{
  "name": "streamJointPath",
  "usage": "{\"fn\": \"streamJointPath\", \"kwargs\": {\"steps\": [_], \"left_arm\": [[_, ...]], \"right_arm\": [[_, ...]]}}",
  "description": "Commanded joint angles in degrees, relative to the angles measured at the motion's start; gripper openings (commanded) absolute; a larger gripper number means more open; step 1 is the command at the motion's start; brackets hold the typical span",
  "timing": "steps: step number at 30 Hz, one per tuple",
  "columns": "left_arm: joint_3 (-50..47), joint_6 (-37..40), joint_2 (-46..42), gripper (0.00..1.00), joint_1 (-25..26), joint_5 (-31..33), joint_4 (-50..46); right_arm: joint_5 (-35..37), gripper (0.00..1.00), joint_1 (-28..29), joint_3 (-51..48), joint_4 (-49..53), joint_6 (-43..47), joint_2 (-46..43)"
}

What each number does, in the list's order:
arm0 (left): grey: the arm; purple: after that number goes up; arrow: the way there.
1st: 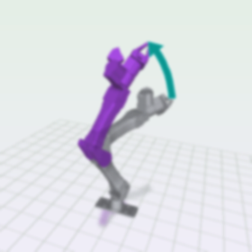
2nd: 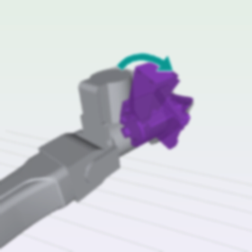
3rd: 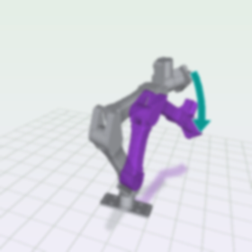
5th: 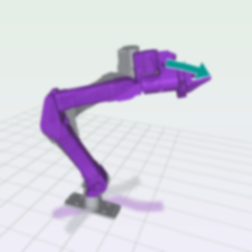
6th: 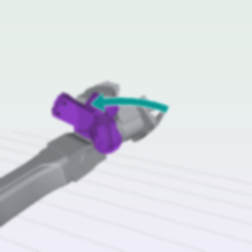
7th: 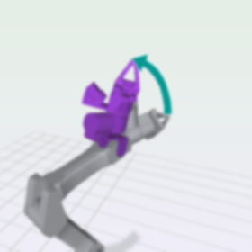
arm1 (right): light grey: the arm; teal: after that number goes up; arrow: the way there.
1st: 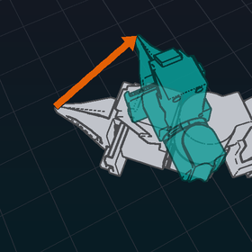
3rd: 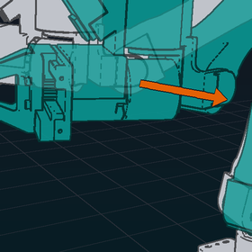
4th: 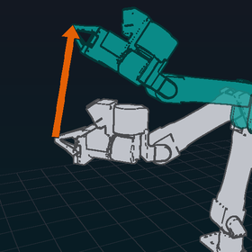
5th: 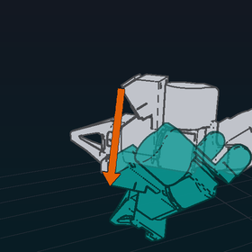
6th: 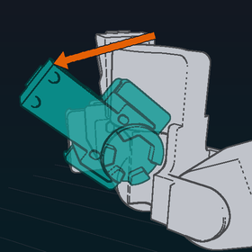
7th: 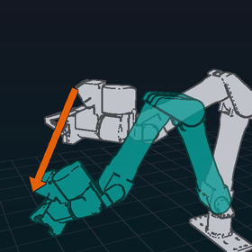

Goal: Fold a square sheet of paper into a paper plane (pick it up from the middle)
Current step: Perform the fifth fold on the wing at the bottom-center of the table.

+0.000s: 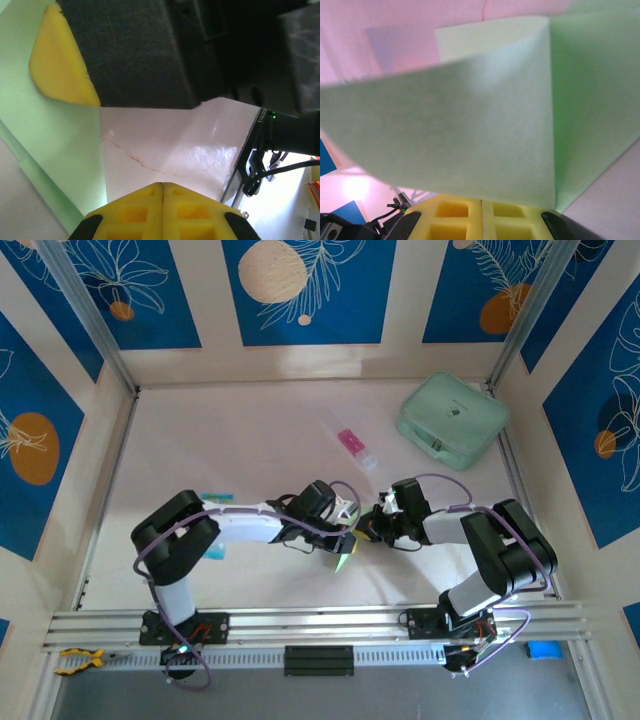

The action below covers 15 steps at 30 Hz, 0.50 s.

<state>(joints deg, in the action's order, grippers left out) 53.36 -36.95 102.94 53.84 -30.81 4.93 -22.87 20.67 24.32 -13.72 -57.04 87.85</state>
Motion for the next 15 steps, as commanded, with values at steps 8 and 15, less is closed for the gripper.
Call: {"fn": "streamJointPath", "kwargs": {"steps": [8,15], "left_arm": [[1.40,2.38,3.14,0.06,0.03,-0.09,-0.82],[0.57,4.06,4.77,0.06,1.40,0.75,-4.69]], "right_arm": [[7.23,0.05,-0.28,-1.99,8.09,-0.23,2.15],[7.48,0.05,-0.27,-1.99,8.18,-0.18,2.23]]}}
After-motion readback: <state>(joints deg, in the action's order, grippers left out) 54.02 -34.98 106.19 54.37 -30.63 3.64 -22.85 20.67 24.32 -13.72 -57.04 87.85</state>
